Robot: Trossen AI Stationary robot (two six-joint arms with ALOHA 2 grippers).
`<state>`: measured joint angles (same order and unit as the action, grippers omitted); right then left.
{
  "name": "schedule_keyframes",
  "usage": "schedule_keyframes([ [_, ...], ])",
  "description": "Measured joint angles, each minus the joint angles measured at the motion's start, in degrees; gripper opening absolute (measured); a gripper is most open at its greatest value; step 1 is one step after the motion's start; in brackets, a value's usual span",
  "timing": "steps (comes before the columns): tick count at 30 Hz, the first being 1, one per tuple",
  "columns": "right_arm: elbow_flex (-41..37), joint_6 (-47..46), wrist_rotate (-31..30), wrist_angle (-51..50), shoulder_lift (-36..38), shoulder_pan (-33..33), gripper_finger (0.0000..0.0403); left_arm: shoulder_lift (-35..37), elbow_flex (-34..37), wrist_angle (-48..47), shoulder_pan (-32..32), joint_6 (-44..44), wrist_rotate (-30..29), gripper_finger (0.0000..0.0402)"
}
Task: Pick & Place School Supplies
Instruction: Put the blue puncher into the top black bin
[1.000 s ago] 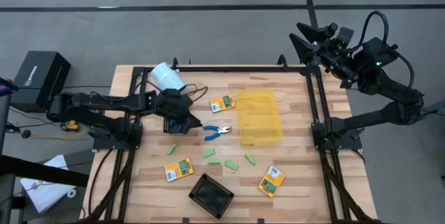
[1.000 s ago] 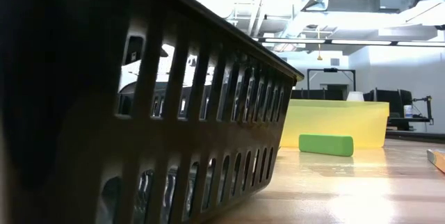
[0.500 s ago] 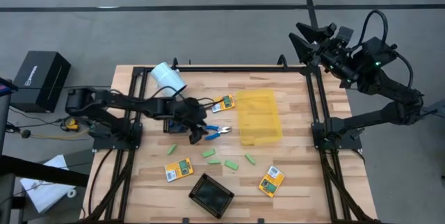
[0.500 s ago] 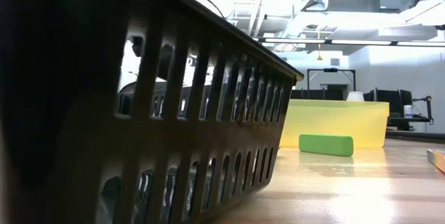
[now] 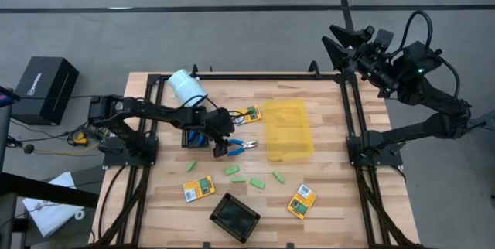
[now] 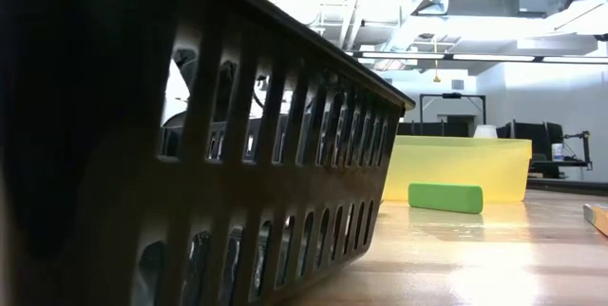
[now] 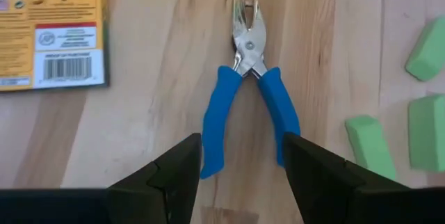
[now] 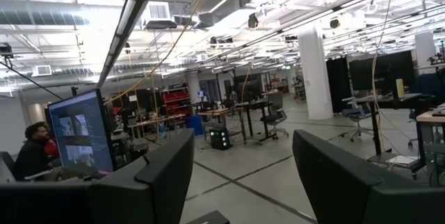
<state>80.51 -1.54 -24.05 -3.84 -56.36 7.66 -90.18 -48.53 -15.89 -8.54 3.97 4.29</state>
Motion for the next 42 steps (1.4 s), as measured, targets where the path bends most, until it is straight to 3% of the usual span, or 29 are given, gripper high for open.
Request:
schedule_keyframes([
  [8,0.0,0.0,0.0,0.0,0.0,0.0,0.0235,-0.1,0.0,0.1,-0.6,-2.2,-3.9,0.0195],
  [16,0.0,0.0,0.0,0.0,0.0,0.0,0.0235,-0.7,0.0,0.4,-1.2,-2.7,-3.8,0.0195],
  [21,0.0,0.0,0.0,0.0,0.0,0.0,0.0235,-3.6,0.0,1.1,-0.8,-2.8,-0.9,0.0195],
  [33,0.0,-0.7,0.0,0.0,0.0,0.0,0.0235,-8.1,0.0,2.7,-1.4,-2.7,-1.9,0.0195],
  [42,0.0,-0.6,0.0,0.0,0.0,0.0,0.0235,-9.2,0.0,3.6,-2.2,-2.1,-1.1,0.0147],
])
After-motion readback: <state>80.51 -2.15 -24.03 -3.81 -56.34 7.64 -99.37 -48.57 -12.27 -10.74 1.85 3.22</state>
